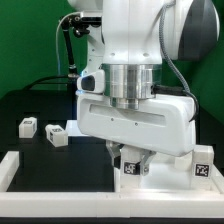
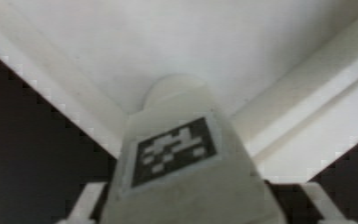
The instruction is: Assemble square table
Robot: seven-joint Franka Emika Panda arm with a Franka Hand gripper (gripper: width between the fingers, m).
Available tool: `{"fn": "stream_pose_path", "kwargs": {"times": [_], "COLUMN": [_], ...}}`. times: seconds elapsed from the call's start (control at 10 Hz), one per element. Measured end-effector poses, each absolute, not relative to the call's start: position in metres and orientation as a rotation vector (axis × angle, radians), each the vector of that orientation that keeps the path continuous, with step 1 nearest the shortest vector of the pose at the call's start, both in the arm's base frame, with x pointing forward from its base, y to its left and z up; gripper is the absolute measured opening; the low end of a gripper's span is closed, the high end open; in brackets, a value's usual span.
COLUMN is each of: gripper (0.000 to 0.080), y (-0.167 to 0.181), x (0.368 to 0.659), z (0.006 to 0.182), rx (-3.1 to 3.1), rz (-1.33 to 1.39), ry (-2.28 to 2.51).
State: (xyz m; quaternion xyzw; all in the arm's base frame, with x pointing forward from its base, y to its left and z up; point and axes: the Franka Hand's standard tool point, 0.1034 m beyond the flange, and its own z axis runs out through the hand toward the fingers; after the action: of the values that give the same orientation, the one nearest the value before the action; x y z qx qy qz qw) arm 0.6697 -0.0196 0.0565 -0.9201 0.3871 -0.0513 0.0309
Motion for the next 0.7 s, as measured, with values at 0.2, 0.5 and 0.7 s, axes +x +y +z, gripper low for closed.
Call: {"fn": "stream_pose_path", "kwargs": {"times": [0.2, 0.5, 0.7], "gripper": [0.0331, 0.0603, 0.0647], "y": [-0.016, 0.004, 0.004], "x": [0.671, 0.674, 0.676], "z": [0.065, 0.116, 0.126], "rx": [-2.829, -2.814, -2.828], "rz": [-0.157, -0.159, -0.172], "ry": [1.186, 1.126, 1.101]}}
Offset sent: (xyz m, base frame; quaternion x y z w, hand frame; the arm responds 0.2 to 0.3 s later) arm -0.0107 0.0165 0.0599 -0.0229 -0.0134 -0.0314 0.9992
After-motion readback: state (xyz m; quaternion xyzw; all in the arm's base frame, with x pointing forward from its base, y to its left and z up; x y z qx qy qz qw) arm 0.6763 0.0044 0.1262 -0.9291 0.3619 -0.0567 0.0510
